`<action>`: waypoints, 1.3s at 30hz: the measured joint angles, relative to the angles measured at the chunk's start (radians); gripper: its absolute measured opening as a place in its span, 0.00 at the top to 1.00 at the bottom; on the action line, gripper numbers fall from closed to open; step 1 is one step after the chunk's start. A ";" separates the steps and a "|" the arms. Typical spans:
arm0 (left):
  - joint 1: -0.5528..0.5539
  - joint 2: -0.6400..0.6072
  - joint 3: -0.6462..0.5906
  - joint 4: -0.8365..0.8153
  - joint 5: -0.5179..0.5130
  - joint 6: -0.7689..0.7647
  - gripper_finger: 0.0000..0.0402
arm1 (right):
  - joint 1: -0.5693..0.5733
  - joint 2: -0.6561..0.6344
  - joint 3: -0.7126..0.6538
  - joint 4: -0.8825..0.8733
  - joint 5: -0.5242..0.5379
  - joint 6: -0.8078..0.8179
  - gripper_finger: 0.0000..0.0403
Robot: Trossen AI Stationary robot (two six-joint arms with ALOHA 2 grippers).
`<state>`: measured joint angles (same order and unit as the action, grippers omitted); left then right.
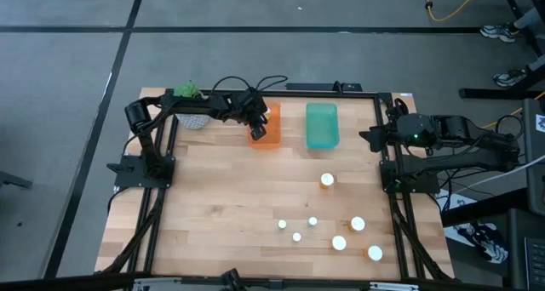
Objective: Pick and place medicine bottles into bin by pill shape (circle, oval)
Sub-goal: Put the small pink pill bottle into the orange bin, then put the small blue pill bottle into the orange bin
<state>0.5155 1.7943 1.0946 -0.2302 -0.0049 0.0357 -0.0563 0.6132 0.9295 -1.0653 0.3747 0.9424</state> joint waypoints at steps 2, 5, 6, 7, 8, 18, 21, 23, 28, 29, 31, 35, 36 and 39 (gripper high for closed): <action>0.009 0.000 0.000 -0.002 0.018 0.000 0.77 | 0.000 0.000 0.000 0.000 0.000 0.000 0.28; 0.015 0.000 0.000 0.000 0.024 -0.001 0.76 | 0.000 0.000 0.000 0.000 0.000 0.000 0.28; 0.015 0.000 0.000 -0.001 0.024 -0.002 0.76 | 0.000 0.000 0.000 0.000 0.000 0.000 0.28; 0.015 0.000 0.000 -0.001 0.025 -0.004 0.75 | 0.000 0.000 0.000 0.000 0.000 0.000 0.28; 0.015 0.001 0.000 -0.001 0.026 -0.005 0.75 | 0.000 0.000 0.000 0.000 0.000 0.000 0.28; 0.007 0.001 0.000 -0.001 0.052 -0.006 0.67 | 0.000 0.000 0.000 -0.001 0.035 -0.003 0.28; 0.007 0.001 0.000 0.000 0.048 -0.006 0.66 | 0.000 0.000 0.000 -0.001 0.035 -0.002 0.28; 0.007 0.001 0.000 -0.001 0.041 -0.003 0.65 | 0.000 0.000 0.000 -0.001 0.035 -0.001 0.28; 0.007 -0.001 0.000 0.000 0.037 0.000 0.63 | 0.000 0.000 0.000 -0.001 0.022 -0.001 0.28; 0.007 -0.004 0.000 0.001 0.036 0.000 0.63 | 0.000 0.000 0.000 -0.001 0.019 0.000 0.28; 0.007 -0.018 0.000 0.009 0.036 0.000 0.63 | 0.000 0.000 0.000 -0.001 0.015 -0.001 0.28; 0.007 -0.057 0.000 0.015 0.030 0.001 0.63 | 0.000 0.000 0.000 -0.001 -0.002 -0.003 0.28; 0.007 -0.070 0.000 0.016 0.029 0.000 0.63 | 0.000 0.000 0.000 -0.002 -0.008 -0.004 0.28; -0.003 -0.128 0.000 0.018 0.027 -0.051 0.63 | 0.000 0.000 0.000 -0.002 -0.011 -0.007 0.28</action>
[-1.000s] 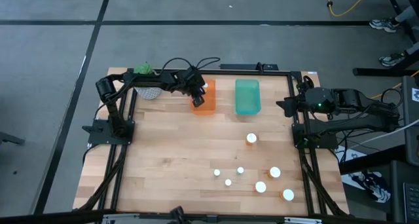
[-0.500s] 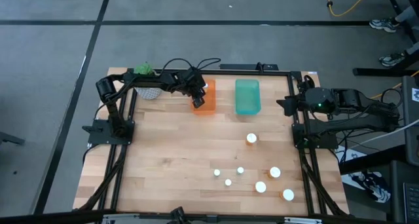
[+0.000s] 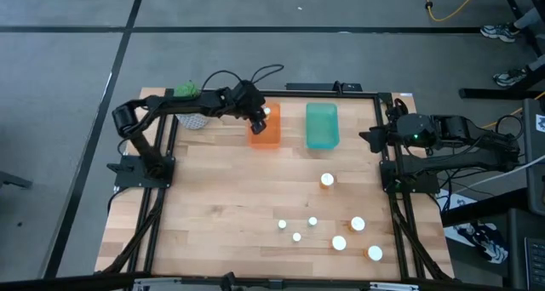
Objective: Pick and place medicine bottles into bin by pill shape (circle, oval)
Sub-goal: Put the small blue pill bottle into the orange bin
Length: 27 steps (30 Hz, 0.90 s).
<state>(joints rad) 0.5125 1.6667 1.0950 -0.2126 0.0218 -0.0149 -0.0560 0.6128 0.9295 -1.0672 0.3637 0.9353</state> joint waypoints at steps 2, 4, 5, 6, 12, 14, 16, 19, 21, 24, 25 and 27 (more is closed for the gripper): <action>-0.019 -0.049 0.000 0.000 -0.001 -0.065 0.63 | 0.000 0.000 0.000 0.000 0.000 -0.010 0.28; -0.049 -0.111 0.000 0.009 -0.001 -0.119 0.63 | 0.000 0.000 0.000 0.000 0.000 -0.032 0.28; -0.068 -0.144 0.000 0.023 -0.005 -0.136 0.63 | 0.000 0.000 0.000 0.000 0.000 -0.045 0.28; -0.087 -0.175 0.000 0.043 -0.018 -0.139 0.63 | 0.000 0.000 0.000 0.000 0.000 -0.049 0.28; -0.207 -0.318 0.002 0.218 -0.284 -0.053 0.64 | 0.000 0.000 0.000 -0.001 0.007 -0.080 0.28; -0.234 -0.348 0.002 0.256 -0.364 0.030 0.64 | 0.000 0.000 0.000 -0.001 0.024 -0.111 0.28; -0.258 -0.370 0.002 0.295 -0.404 0.084 0.64 | 0.000 0.000 0.000 -0.001 0.034 -0.144 0.28; -0.311 -0.394 0.002 0.344 -0.416 0.101 0.64 | 0.000 -0.001 0.000 0.010 -0.006 -0.179 0.28; -0.368 -0.406 0.002 0.367 -0.414 0.138 0.64 | 0.007 -0.001 0.000 0.030 -0.025 -0.215 0.28; -0.457 -0.409 0.002 0.351 -0.409 0.226 0.64 | 0.028 0.013 0.000 0.082 -0.013 -0.271 0.28; -0.487 -0.409 0.002 0.344 -0.410 0.248 0.64 | 0.033 0.018 0.000 0.099 -0.009 -0.279 0.28; -0.549 -0.410 0.002 0.349 -0.414 0.297 0.64 | 0.043 0.033 0.000 0.142 -0.013 -0.266 0.28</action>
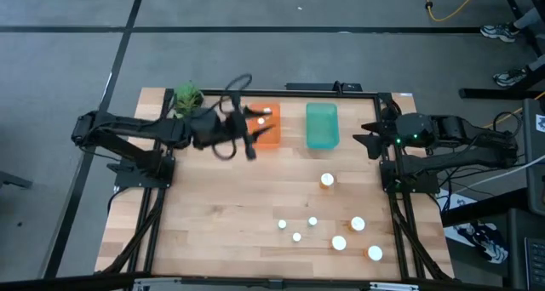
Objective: Pick and place medicine bottles into bin by pill shape (circle, oval)
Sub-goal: Put the small blue pill bottle into the orange bin
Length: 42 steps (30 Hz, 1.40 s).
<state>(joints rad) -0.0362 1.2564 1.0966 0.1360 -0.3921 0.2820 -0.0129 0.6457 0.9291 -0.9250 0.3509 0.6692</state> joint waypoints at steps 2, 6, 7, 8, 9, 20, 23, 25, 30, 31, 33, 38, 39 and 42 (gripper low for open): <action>-0.056 0.000 0.000 0.015 -0.013 0.019 0.64 | 0.015 0.016 0.000 0.046 -0.006 0.057 0.28; -0.140 -0.021 0.000 0.031 -0.047 0.016 0.64 | 0.046 0.047 0.000 0.139 -0.054 0.120 0.28; -0.160 -0.029 0.000 0.029 -0.050 0.016 0.64 | 0.058 0.056 0.000 0.160 -0.061 0.138 0.28; -0.182 -0.033 0.000 0.025 -0.053 0.016 0.64 | 0.073 0.066 0.000 0.176 -0.063 0.146 0.28; -0.202 -0.034 0.000 0.028 -0.056 0.017 0.64 | 0.088 0.079 0.000 0.191 -0.061 0.157 0.28; -0.339 -0.042 0.000 0.034 -0.249 0.119 0.64 | 0.217 0.223 0.000 0.279 -0.030 0.133 0.28; -0.353 -0.042 0.000 0.004 -0.290 0.100 0.64 | 0.236 0.240 0.000 0.279 -0.017 0.111 0.28; -0.368 -0.042 0.000 -0.019 -0.302 0.066 0.64 | 0.249 0.250 0.000 0.279 0.005 0.107 0.28; -0.398 -0.040 0.000 -0.137 -0.303 -0.055 0.64 | 0.287 0.266 0.000 0.274 0.073 0.080 0.28; -0.402 -0.039 0.000 -0.164 -0.304 -0.085 0.64 | 0.293 0.266 0.000 0.271 0.075 0.081 0.28; -0.412 -0.038 0.000 -0.215 -0.303 -0.158 0.64 | 0.301 0.266 0.000 0.273 0.075 0.081 0.28; -0.420 -0.037 -0.001 -0.326 -0.302 -0.290 0.64 | 0.311 0.268 0.000 0.267 0.075 0.081 0.28; -0.419 -0.037 -0.001 -0.335 -0.303 -0.301 0.64 | 0.311 0.270 0.000 0.266 0.075 0.080 0.28; -0.419 -0.037 -0.001 -0.341 -0.303 -0.305 0.64 | 0.311 0.270 0.000 0.266 0.075 0.063 0.28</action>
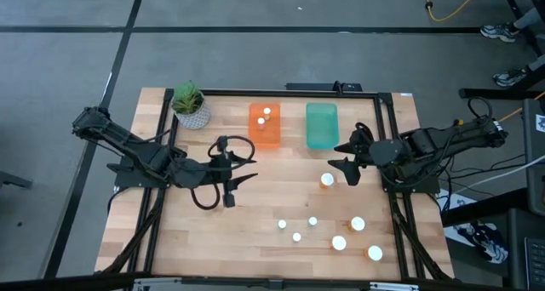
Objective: Pick and place medicine bottles into bin by pill shape (circle, oval)
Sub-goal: Put the small blue pill bottle into the orange bin
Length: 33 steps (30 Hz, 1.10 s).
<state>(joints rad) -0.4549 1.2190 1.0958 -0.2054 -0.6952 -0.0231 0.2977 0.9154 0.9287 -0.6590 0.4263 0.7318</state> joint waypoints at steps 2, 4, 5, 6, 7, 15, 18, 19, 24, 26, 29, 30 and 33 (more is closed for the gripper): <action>0.000 0.000 0.000 0.000 0.000 0.000 0.64 | 0.000 0.000 0.000 0.000 0.001 -0.017 0.28; 0.000 0.000 0.000 0.000 0.000 0.002 0.64 | 0.000 0.000 0.000 0.000 0.002 -0.035 0.28; 0.000 0.000 0.000 0.000 0.000 0.003 0.64 | 0.000 0.000 0.000 0.000 0.008 -0.036 0.28; 0.000 0.000 0.000 0.000 0.000 0.002 0.64 | 0.000 0.000 0.000 0.000 0.021 -0.036 0.28; 0.000 0.000 0.000 0.000 0.000 -0.002 0.64 | 0.000 0.000 0.000 0.000 0.031 -0.038 0.28; 0.002 0.000 0.000 -0.004 -0.026 0.002 0.64 | 0.000 0.002 0.000 -0.009 0.052 -0.086 0.28; 0.003 0.000 0.000 -0.004 -0.049 0.004 0.64 | 0.000 0.002 0.000 -0.008 0.053 -0.085 0.28; 0.003 0.000 0.000 -0.004 -0.063 0.008 0.64 | 0.000 0.002 0.000 -0.008 0.053 -0.084 0.28; 0.003 0.000 0.000 -0.004 -0.104 0.041 0.64 | 0.000 0.002 0.000 -0.020 0.051 -0.082 0.28; 0.003 0.000 0.000 -0.004 -0.107 0.032 0.64 | 0.000 0.002 0.000 -0.020 0.039 -0.084 0.28; 0.003 0.000 0.000 -0.004 -0.107 0.028 0.64 | 0.000 0.002 0.000 -0.031 0.024 -0.087 0.28; 0.003 0.000 0.000 -0.004 -0.106 0.028 0.64 | 0.000 0.002 0.000 -0.038 0.024 -0.088 0.28; 0.017 0.001 0.000 -0.014 -0.067 0.013 0.64 | 0.000 0.002 0.000 -0.078 0.024 -0.114 0.28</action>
<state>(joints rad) -0.4381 1.2201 1.0960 -0.2189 -0.7627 -0.0103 0.2974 0.9173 0.9287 -0.7367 0.4501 0.6178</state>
